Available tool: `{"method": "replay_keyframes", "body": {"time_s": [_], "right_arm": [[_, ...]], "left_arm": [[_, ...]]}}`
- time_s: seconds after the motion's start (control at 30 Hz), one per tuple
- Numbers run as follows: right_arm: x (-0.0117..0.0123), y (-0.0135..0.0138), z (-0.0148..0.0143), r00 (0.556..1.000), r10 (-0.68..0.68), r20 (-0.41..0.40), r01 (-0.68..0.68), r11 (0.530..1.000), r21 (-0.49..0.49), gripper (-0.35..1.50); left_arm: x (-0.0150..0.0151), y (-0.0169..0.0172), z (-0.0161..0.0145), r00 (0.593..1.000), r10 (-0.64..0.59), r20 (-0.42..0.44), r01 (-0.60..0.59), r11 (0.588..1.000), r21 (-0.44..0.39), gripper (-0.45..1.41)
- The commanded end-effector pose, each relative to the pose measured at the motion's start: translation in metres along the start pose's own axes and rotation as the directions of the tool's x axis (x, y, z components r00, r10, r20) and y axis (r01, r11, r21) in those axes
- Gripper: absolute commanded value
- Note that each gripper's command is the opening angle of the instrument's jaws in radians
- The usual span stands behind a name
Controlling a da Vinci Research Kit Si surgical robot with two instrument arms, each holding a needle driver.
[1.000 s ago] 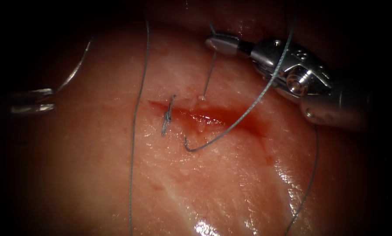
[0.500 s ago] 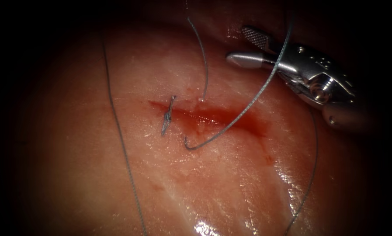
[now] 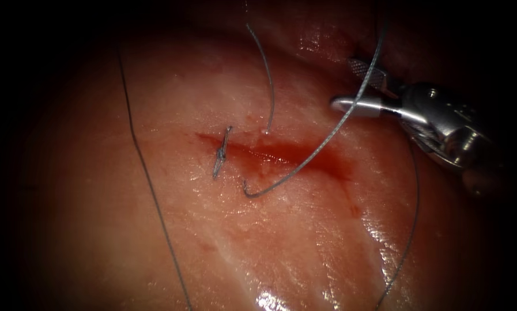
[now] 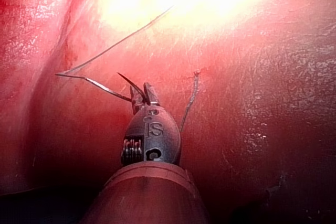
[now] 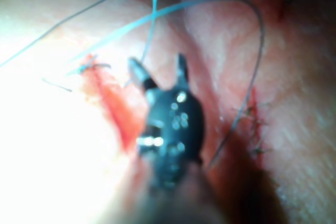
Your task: Wound Closure
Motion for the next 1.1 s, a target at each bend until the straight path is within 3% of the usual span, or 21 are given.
{"method": "replay_keyframes", "body": {"time_s": [0.03,0.53,0.6,0.63,0.67,0.77,0.87,1.1], "right_arm": [[-0.0009,-0.0003,0.0005,1.000,0.001,-0.001,-0.001,1.000,0.001,1.48],[-0.0016,0.0001,-0.0032,0.999,-0.034,0.017,0.034,0.998,-0.054,1.48],[-0.0016,0.0003,-0.0037,0.999,-0.036,0.021,0.037,0.997,-0.067,1.48],[-0.0017,0.0004,-0.0040,0.999,-0.036,0.019,0.038,0.997,-0.070,1.48],[-0.0017,0.0005,-0.0040,0.999,-0.036,0.019,0.038,0.997,-0.069,1.48],[-0.0017,0.0004,-0.0039,0.999,-0.037,0.019,0.038,0.997,-0.070,1.48],[-0.0018,0.0002,-0.0036,0.999,-0.037,0.019,0.038,0.997,-0.073,1.48],[-0.0020,-0.0003,-0.0036,0.999,-0.040,0.018,0.041,0.997,-0.068,1.48]], "left_arm": [[-0.0007,0.0006,0.0007,1.000,-0.006,-0.001,0.006,1.000,-0.003,-0.45],[-0.0013,0.0009,0.0018,1.000,-0.023,0.010,0.023,1.000,0.004,-0.43],[-0.0012,0.0010,0.0021,0.999,-0.048,0.010,0.048,0.999,0.004,-0.06],[-0.0010,0.0010,0.0023,0.996,-0.085,0.010,0.085,0.996,0.004,0.34],[-0.0009,0.0011,0.0025,0.994,-0.110,0.012,0.109,0.994,0.005,0.61],[-0.0001,0.0016,0.0031,0.978,-0.208,-0.002,0.207,0.978,-0.029,0.94],[0.0018,0.0031,0.0041,0.955,-0.293,-0.043,0.286,0.950,-0.125,1.23],[0.0066,0.0066,0.0050,0.922,-0.358,-0.145,0.314,0.913,-0.261,1.28]]}}
